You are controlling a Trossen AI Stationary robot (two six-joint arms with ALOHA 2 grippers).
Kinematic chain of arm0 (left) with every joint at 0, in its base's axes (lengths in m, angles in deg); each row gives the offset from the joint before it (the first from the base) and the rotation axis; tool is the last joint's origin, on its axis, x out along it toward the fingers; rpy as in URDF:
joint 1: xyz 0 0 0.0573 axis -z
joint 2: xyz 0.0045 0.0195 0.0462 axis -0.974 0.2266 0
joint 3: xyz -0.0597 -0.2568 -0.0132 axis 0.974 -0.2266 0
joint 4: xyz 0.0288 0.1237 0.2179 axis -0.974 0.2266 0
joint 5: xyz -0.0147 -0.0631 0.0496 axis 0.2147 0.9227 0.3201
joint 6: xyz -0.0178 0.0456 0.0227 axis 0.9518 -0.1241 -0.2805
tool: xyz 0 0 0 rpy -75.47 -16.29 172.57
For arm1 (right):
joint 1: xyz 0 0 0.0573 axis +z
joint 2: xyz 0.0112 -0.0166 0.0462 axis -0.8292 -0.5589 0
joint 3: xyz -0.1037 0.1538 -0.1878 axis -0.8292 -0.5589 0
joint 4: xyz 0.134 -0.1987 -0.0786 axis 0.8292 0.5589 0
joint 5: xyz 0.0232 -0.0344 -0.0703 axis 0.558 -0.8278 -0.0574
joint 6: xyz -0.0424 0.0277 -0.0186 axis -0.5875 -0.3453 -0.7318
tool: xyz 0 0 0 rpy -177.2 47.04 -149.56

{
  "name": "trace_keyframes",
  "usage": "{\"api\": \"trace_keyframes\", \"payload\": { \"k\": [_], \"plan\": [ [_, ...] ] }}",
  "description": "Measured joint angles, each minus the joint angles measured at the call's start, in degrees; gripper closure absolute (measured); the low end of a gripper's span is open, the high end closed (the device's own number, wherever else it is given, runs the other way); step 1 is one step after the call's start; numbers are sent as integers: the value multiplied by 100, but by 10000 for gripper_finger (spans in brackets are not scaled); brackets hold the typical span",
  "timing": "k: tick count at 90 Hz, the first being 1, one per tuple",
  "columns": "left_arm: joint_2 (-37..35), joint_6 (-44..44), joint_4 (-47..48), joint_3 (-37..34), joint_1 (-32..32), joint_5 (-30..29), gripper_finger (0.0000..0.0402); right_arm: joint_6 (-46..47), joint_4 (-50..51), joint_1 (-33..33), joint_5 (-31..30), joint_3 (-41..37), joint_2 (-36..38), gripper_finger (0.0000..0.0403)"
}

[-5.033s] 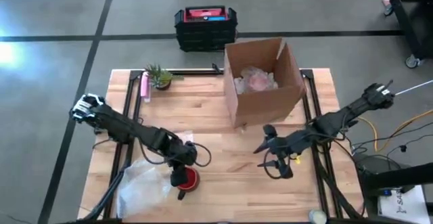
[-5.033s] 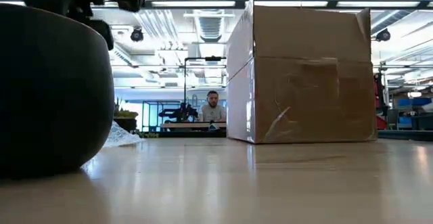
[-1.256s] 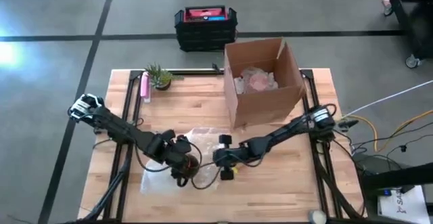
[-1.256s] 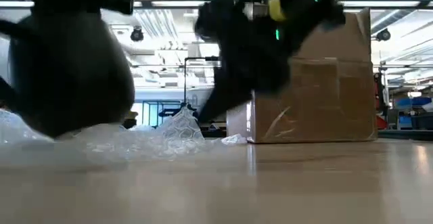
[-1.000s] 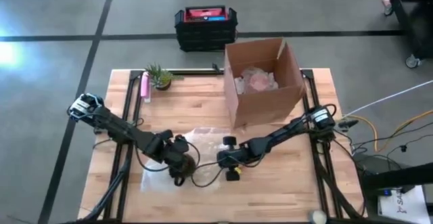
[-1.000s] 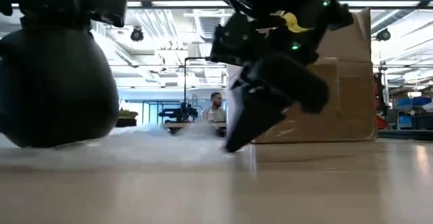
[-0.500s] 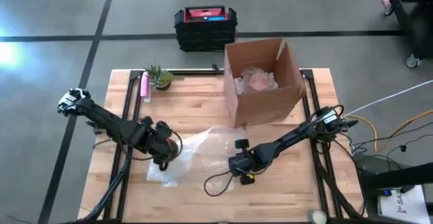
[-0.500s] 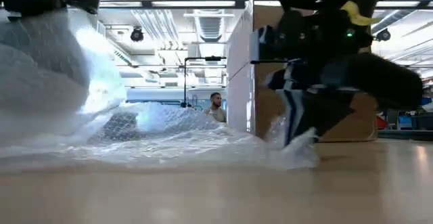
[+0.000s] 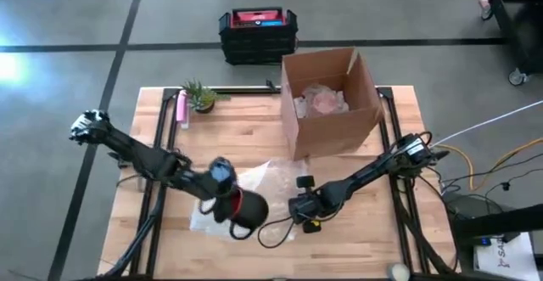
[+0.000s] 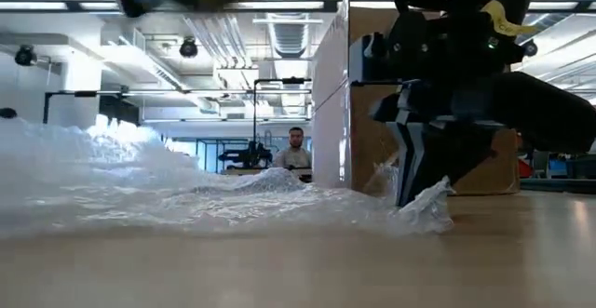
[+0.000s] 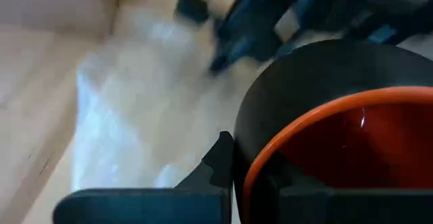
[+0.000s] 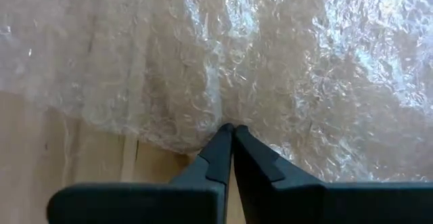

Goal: Wrap mug
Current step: Wrap the black mug with transparent bubble wrap

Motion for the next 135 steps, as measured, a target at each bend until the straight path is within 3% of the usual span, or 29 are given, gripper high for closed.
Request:
{"api": "trace_keyframes", "payload": {
  "k": [21,33,48,72,83,90,102,110,135],
  "plan": [
    [1239,197,-83,-196,-52,534,400,-2,-16,11,-18,-2,0,401],
    [1378,231,519,15,-136,522,400,-7,-31,10,-16,0,0,401],
    [1018,278,2216,256,-239,227,400,-64,-57,9,-16,0,0,401],
    [115,783,4639,460,-494,-1040,400,-122,-95,9,8,-11,0,401],
    [-369,1276,5421,460,-670,-1285,400,-131,-103,9,10,-17,0,401],
    [-650,1353,4827,572,-683,-1269,400,-134,-106,9,13,-18,0,401],
    [-941,537,1740,483,-551,-693,400,-204,-135,9,18,-22,0,401],
    [-807,-87,425,265,-529,-161,400,-245,-153,9,17,-22,0,401],
    [678,-219,185,152,-585,-229,400,-195,-182,39,75,-24,0,401]
  ]
}}
